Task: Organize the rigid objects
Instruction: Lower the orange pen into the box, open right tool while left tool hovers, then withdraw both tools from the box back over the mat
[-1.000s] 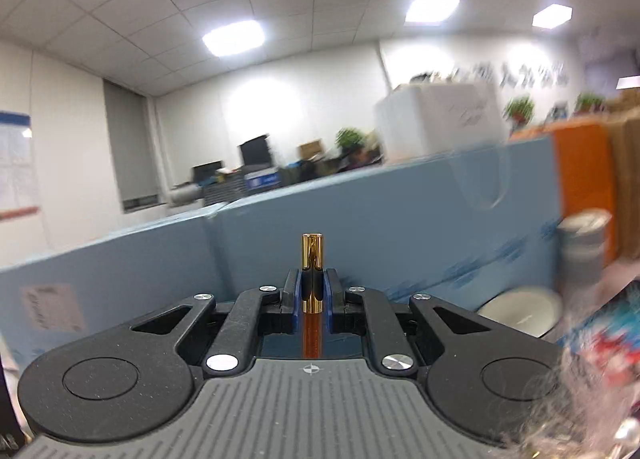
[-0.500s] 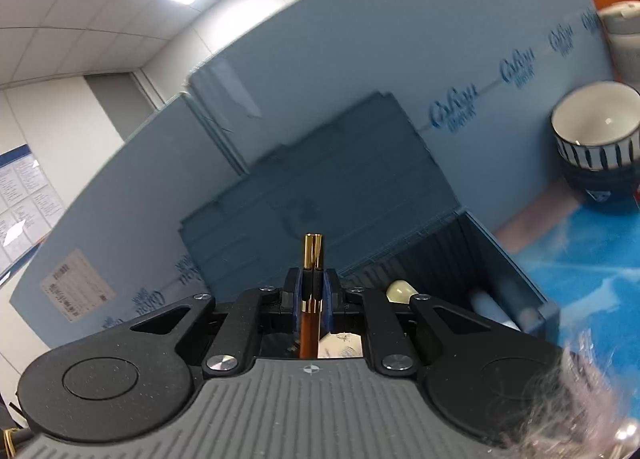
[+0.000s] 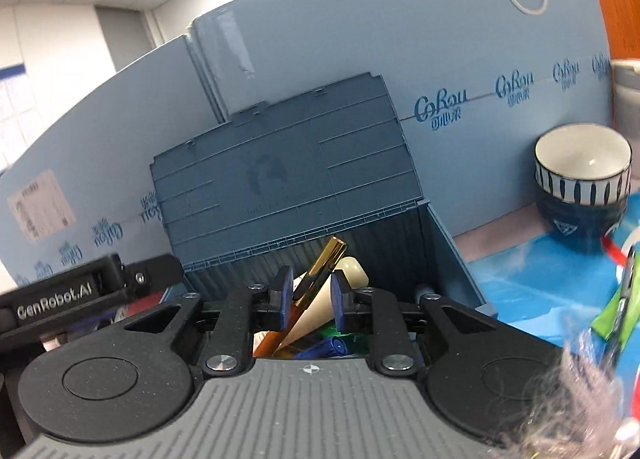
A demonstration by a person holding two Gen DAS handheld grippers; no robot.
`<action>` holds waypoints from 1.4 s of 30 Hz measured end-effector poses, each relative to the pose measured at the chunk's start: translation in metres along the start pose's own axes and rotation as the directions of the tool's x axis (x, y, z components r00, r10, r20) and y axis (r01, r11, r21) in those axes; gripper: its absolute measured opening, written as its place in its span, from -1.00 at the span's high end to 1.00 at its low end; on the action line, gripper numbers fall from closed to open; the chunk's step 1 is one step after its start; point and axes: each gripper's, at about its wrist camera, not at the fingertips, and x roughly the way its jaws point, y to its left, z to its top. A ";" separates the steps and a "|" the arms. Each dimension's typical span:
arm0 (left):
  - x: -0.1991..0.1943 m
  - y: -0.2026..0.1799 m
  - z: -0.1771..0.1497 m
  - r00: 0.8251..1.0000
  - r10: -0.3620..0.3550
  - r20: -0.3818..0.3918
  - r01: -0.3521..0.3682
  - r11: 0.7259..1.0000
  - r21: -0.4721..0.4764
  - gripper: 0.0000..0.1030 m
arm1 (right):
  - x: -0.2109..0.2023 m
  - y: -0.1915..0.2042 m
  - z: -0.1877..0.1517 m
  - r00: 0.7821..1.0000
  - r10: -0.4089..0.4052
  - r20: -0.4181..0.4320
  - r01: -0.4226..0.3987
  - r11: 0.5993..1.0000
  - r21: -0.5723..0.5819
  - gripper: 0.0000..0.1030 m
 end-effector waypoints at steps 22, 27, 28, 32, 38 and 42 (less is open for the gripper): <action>0.004 -0.023 -0.003 0.998 -0.068 0.000 0.068 0.996 0.063 -0.90 | -0.043 -0.030 0.016 0.992 -0.046 0.117 0.037 0.996 0.079 -0.82; 0.002 -0.036 -0.004 0.994 -0.108 0.021 0.105 0.990 0.092 -0.90 | -0.062 -0.052 0.014 0.993 -0.033 0.116 0.017 0.991 0.132 -0.88; 0.000 -0.039 -0.004 0.992 -0.123 0.030 0.119 0.988 0.096 -0.90 | -0.066 -0.057 0.014 0.991 -0.042 0.124 0.025 0.991 0.135 -0.90; -0.002 -0.051 -0.006 0.978 -0.202 0.043 0.197 0.976 0.097 -0.90 | -0.082 -0.076 0.013 0.983 -0.098 0.152 0.075 0.985 0.154 -0.93; -0.010 -0.076 -0.011 0.959 -0.277 0.067 0.265 0.954 0.140 -0.90 | -0.101 -0.113 0.010 0.971 -0.180 0.158 0.146 0.967 0.208 -0.98; -0.016 -0.089 -0.016 0.933 -0.352 0.080 0.339 0.930 0.142 -0.90 | -0.109 -0.136 0.005 0.965 -0.217 0.149 0.179 0.955 0.236 -1.00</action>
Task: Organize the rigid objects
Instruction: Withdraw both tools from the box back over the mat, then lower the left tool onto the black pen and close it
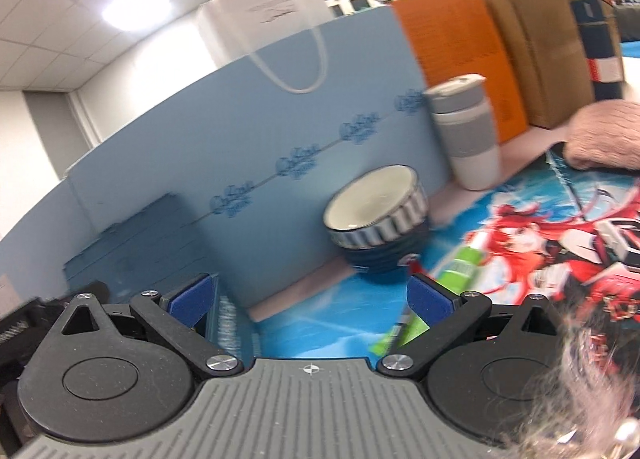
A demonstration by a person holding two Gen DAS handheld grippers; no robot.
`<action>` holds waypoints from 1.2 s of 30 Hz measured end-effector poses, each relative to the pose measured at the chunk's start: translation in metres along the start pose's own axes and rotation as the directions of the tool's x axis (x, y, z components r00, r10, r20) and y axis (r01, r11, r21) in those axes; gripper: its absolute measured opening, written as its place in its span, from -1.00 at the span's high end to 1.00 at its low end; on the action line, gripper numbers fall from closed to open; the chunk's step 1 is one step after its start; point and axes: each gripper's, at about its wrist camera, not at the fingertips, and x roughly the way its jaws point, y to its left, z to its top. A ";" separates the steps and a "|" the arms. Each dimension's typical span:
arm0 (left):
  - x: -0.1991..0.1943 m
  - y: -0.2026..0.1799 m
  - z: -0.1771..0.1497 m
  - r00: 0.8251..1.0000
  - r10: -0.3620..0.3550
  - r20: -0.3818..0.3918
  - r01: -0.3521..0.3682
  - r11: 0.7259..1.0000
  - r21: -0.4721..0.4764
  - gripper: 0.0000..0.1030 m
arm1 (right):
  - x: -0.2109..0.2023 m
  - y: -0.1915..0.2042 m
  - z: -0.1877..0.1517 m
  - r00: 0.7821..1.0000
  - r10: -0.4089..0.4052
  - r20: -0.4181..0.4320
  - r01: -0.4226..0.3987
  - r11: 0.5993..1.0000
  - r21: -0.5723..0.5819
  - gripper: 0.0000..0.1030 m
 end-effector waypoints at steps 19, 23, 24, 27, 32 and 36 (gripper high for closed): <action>0.005 -0.060 -0.027 0.993 -0.107 0.047 0.100 0.985 0.142 -0.88 | 0.000 -0.063 -0.007 0.956 -0.073 0.285 0.058 0.996 0.060 -1.00; 0.010 -0.059 -0.030 0.973 -0.230 0.014 0.230 0.973 0.007 -0.86 | -0.003 -0.079 -0.012 0.940 -0.138 0.311 0.102 0.986 0.130 -1.00; 0.013 -0.063 -0.031 0.965 -0.262 0.000 0.262 0.965 0.004 -0.86 | -0.005 -0.083 -0.012 0.938 -0.143 0.316 0.101 0.984 0.147 -1.00; 0.021 -0.077 -0.038 0.949 -0.311 -0.055 0.311 0.950 -0.007 -0.86 | -0.013 -0.089 -0.010 0.930 -0.138 0.341 0.080 0.981 0.178 -1.00; 0.044 -0.102 -0.046 0.951 -0.268 -0.154 0.275 0.961 0.024 -0.86 | -0.026 -0.094 -0.010 0.905 -0.157 0.396 0.076 0.974 0.211 -1.00; 0.068 -0.113 -0.052 0.953 -0.219 -0.209 0.232 0.972 0.038 -0.86 | -0.026 -0.099 -0.008 0.910 -0.160 0.381 0.073 0.969 0.234 -1.00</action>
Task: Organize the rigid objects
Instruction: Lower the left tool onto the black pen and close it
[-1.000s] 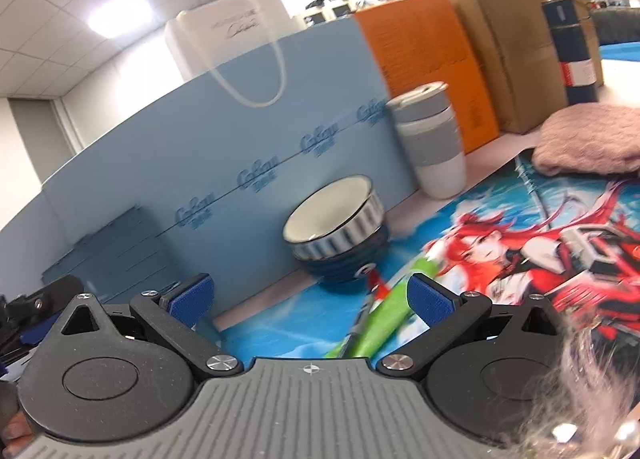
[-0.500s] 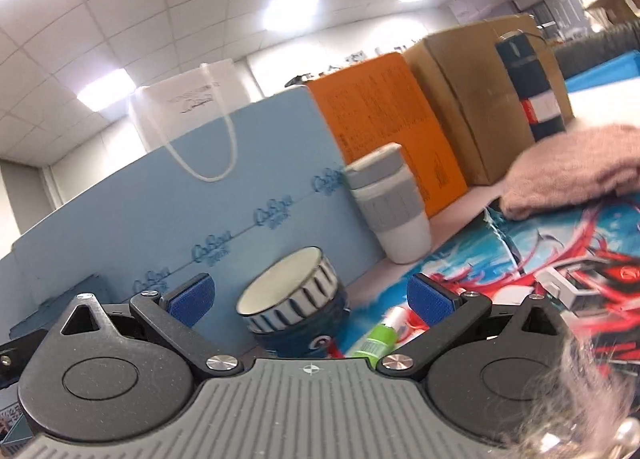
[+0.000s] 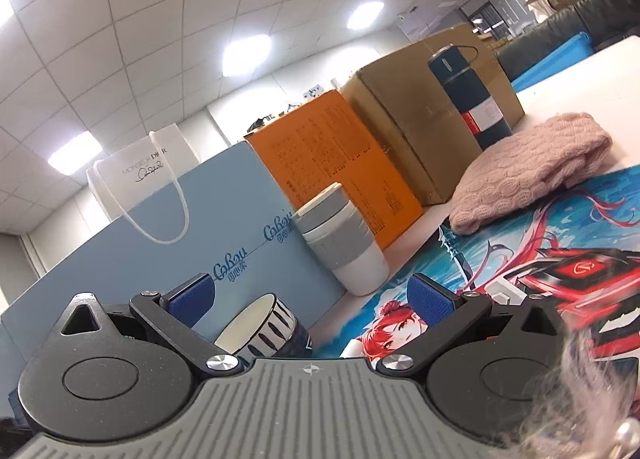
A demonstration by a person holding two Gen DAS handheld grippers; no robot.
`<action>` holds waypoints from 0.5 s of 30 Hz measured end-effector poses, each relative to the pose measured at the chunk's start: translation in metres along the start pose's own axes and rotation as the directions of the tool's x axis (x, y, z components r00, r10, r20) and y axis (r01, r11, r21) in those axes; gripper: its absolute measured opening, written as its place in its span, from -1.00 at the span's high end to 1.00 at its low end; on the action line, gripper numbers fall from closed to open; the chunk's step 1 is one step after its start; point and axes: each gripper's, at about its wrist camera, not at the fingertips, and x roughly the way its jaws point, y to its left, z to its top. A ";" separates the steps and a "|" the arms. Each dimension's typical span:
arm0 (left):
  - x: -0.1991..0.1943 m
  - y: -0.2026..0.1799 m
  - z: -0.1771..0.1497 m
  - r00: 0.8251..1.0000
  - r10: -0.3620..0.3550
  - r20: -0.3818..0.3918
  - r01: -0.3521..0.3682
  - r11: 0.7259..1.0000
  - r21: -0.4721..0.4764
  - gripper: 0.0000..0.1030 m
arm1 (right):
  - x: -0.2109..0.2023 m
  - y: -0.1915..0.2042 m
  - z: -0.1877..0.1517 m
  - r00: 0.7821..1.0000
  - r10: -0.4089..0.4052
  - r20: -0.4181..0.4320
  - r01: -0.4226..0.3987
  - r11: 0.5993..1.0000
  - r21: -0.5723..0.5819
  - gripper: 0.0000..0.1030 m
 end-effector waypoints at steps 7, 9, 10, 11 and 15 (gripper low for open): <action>0.039 -0.013 -0.006 0.996 0.056 -0.066 -0.053 0.997 0.050 -0.63 | 0.003 -0.002 -0.001 1.000 -0.003 -0.031 0.003 1.000 0.019 -1.00; 0.048 -0.018 -0.007 0.994 0.084 -0.064 -0.080 0.995 0.065 -0.57 | 0.003 -0.003 -0.001 0.999 -0.001 -0.034 0.001 1.000 0.024 -1.00; 0.055 -0.020 -0.007 0.994 0.091 -0.067 -0.085 0.993 0.081 -0.44 | 0.003 -0.003 -0.001 0.999 0.000 -0.033 0.001 1.000 0.027 -1.00; 0.062 -0.021 -0.007 0.991 0.101 -0.083 -0.094 0.992 0.086 -0.31 | 0.002 -0.004 -0.001 0.999 0.000 -0.032 0.001 1.000 0.030 -1.00; 0.088 -0.017 -0.010 0.979 0.142 -0.143 -0.135 0.989 0.058 0.03 | 0.004 -0.005 -0.001 0.999 -0.003 -0.039 0.004 0.999 0.037 -1.00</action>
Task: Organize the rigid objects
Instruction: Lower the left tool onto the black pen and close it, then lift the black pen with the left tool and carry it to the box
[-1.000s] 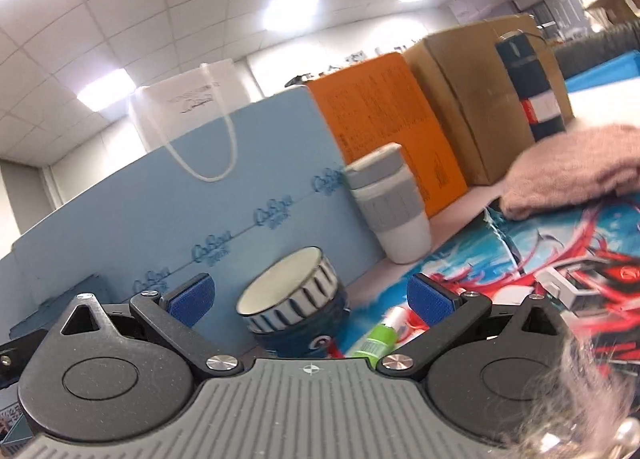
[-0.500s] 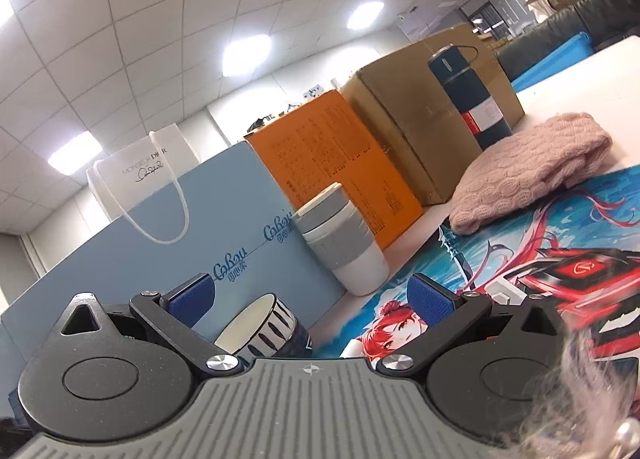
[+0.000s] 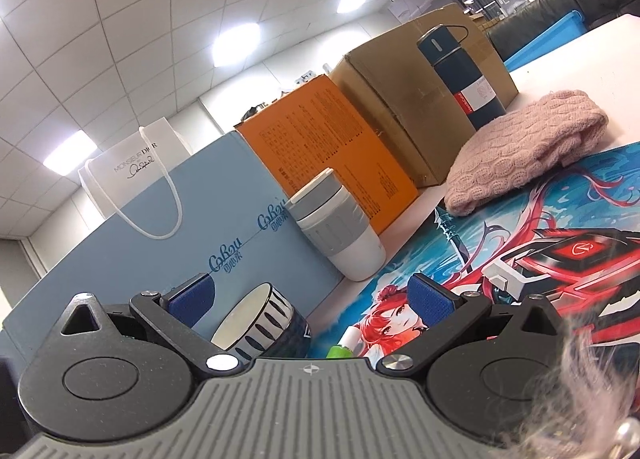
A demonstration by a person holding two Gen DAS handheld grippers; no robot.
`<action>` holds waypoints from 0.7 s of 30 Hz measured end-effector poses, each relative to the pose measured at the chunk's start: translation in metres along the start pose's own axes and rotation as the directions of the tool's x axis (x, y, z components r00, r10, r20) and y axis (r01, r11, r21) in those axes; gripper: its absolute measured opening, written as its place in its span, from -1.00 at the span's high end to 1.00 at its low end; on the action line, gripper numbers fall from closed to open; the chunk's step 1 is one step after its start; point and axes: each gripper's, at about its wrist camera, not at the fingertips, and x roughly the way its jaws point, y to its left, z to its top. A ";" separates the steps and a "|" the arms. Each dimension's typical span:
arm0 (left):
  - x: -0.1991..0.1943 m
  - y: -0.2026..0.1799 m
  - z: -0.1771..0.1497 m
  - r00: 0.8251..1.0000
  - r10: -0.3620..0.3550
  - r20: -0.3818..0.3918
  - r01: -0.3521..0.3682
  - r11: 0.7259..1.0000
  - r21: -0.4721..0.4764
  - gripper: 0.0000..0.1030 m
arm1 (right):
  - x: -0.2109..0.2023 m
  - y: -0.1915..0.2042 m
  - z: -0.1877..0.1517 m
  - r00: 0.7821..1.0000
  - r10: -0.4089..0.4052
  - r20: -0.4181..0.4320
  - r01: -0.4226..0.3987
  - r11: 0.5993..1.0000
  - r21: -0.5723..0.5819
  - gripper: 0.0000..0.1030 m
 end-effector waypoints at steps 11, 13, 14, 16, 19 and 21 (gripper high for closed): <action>0.016 0.017 -0.004 0.995 -0.079 -0.062 0.072 0.992 -0.105 0.83 | 0.002 0.001 -0.001 1.000 0.004 -0.019 -0.004 1.000 -0.001 -1.00; 0.011 0.018 -0.003 0.994 -0.100 -0.049 0.095 0.990 -0.109 0.83 | 0.002 0.001 -0.002 1.000 0.003 -0.023 -0.003 1.000 -0.001 -1.00; 0.007 0.019 -0.002 0.993 -0.109 -0.038 0.104 0.988 -0.112 0.83 | 0.002 0.001 -0.002 1.000 0.002 -0.024 -0.002 1.000 -0.001 -1.00; -0.008 0.021 0.000 0.991 -0.134 -0.007 0.132 0.984 -0.116 0.83 | 0.003 0.001 -0.002 1.000 0.002 -0.025 -0.002 1.000 -0.004 -1.00; -0.035 0.026 0.002 0.985 -0.162 0.060 0.168 0.980 -0.108 0.83 | 0.003 0.001 -0.003 1.000 0.001 -0.029 -0.001 1.000 -0.004 -1.00; -0.051 0.031 0.002 0.980 -0.172 0.096 0.182 0.977 -0.107 0.84 | 0.004 0.001 -0.004 1.000 0.000 -0.031 0.000 1.000 -0.008 -1.00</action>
